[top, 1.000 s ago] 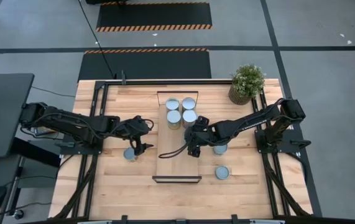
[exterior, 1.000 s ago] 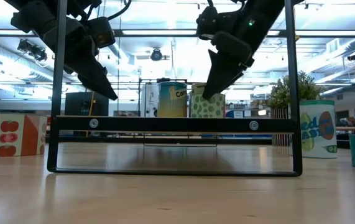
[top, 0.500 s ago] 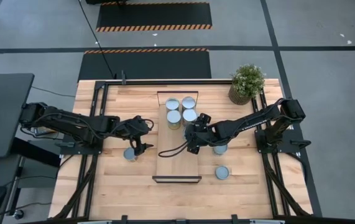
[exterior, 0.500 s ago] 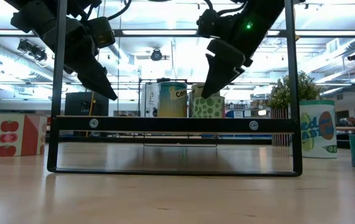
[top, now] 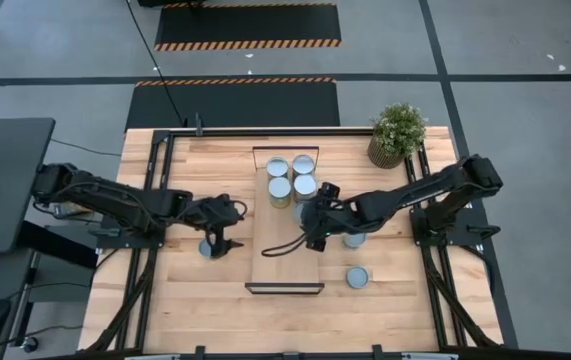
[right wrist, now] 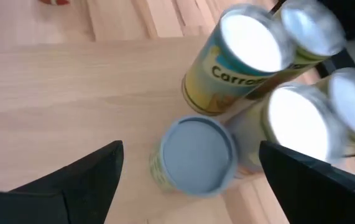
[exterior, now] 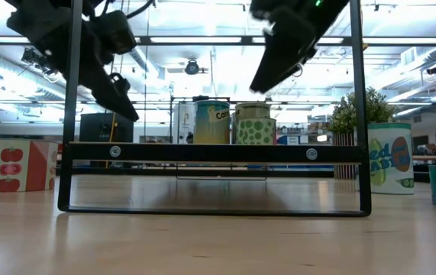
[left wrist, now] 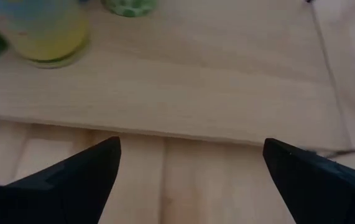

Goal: Pick and place cans onto a shelf
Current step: Put the canned tomato on the shelf

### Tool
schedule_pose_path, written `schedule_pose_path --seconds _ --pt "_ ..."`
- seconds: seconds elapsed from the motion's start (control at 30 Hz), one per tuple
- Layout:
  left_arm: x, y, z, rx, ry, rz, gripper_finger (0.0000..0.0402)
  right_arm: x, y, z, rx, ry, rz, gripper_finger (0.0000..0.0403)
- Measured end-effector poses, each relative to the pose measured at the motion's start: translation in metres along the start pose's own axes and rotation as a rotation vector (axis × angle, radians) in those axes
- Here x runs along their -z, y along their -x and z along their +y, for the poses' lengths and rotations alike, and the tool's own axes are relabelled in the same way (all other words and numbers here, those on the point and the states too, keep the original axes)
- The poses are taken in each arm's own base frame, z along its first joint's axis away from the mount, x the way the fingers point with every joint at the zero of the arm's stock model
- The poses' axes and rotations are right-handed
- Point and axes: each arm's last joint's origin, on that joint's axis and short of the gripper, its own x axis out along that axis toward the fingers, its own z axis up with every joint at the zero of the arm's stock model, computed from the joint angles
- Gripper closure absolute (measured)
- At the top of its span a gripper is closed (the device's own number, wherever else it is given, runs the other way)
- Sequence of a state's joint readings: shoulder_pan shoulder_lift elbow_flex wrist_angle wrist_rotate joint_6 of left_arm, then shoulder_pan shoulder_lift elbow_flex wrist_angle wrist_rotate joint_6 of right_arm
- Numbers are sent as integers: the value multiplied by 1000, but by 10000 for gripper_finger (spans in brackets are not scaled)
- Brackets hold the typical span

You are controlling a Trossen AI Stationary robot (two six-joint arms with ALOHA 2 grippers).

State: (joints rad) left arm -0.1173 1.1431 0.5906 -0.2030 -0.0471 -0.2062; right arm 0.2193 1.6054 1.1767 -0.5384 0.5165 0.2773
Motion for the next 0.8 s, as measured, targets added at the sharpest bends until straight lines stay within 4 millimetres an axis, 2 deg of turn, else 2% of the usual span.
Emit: schedule_pose_path --seconds 0.17,0.33,0.6,0.8 --pt "-3 8 -8 -31 4 91 2 2 27 -3 9 24 -19 21" --pt "-13 21 -15 -30 37 178 2 12 41 1 40 27 -37 21" --pt "2 35 -25 -21 190 419 2 50 27 8 81 -3 -58 25" --pt "13 40 -29 -46 256 535 2 59 19 10 71 -8 -84 27"
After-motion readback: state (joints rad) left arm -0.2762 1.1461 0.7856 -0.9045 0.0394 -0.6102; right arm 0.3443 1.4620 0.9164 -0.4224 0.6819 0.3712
